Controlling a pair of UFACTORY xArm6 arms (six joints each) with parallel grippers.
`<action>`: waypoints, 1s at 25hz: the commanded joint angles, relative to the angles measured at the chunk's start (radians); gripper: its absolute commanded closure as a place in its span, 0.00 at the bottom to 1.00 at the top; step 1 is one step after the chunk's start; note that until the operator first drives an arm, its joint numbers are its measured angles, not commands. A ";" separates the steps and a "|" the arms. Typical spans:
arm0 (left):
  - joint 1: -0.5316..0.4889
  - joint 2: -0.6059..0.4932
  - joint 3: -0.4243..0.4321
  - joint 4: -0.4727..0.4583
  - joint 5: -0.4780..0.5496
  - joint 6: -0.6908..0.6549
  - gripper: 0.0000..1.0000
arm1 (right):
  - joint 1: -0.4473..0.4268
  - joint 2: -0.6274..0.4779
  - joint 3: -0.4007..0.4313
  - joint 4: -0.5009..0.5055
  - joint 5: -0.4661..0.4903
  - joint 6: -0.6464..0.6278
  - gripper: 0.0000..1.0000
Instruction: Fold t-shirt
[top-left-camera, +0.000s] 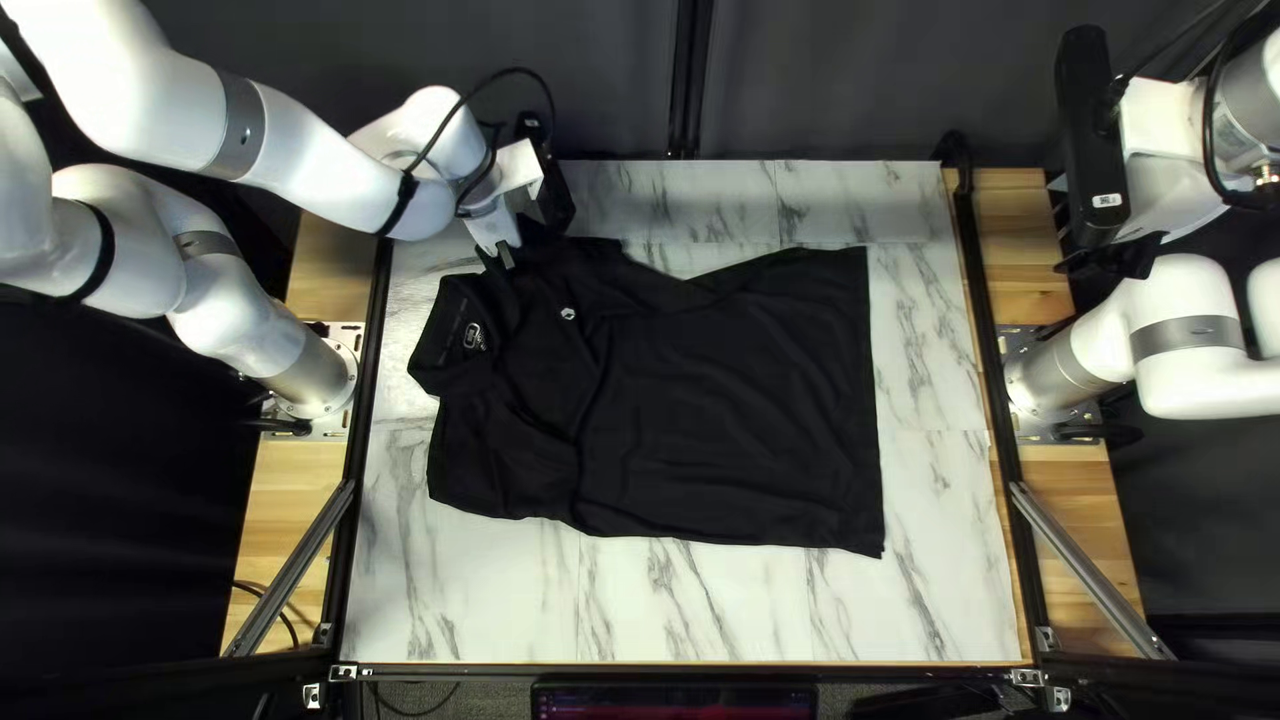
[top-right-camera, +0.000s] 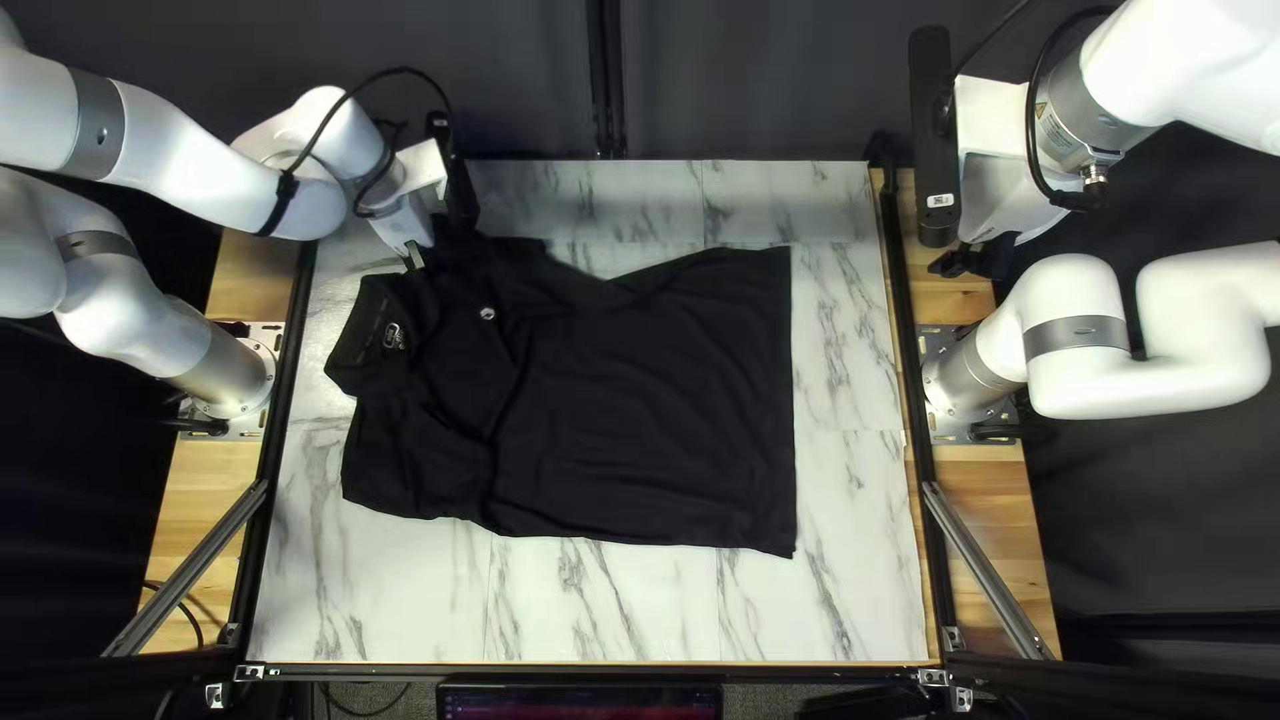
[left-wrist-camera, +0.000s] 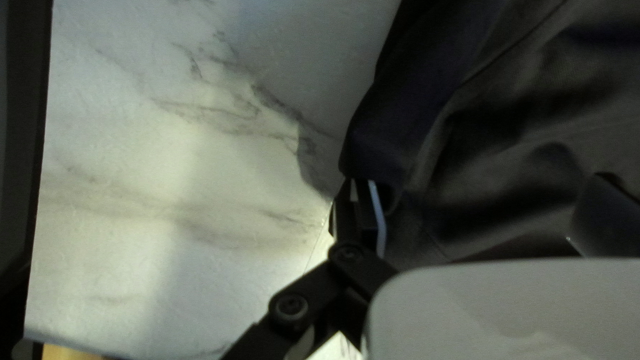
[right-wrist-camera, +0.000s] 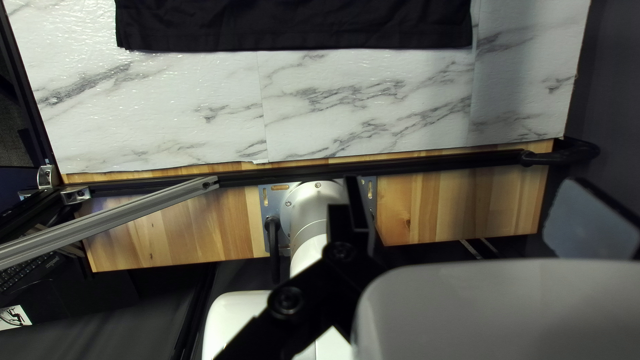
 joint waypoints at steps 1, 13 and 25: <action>0.005 0.020 -0.013 -0.066 -0.009 0.059 0.00 | 0.000 0.000 0.000 0.000 0.000 0.000 0.00; 0.011 -0.013 -0.030 0.045 0.018 -0.029 1.00 | 0.000 0.000 0.000 0.000 0.000 0.000 0.00; -0.039 -0.181 -0.039 0.174 0.129 -0.138 1.00 | 0.000 0.000 0.000 0.000 0.000 0.000 0.00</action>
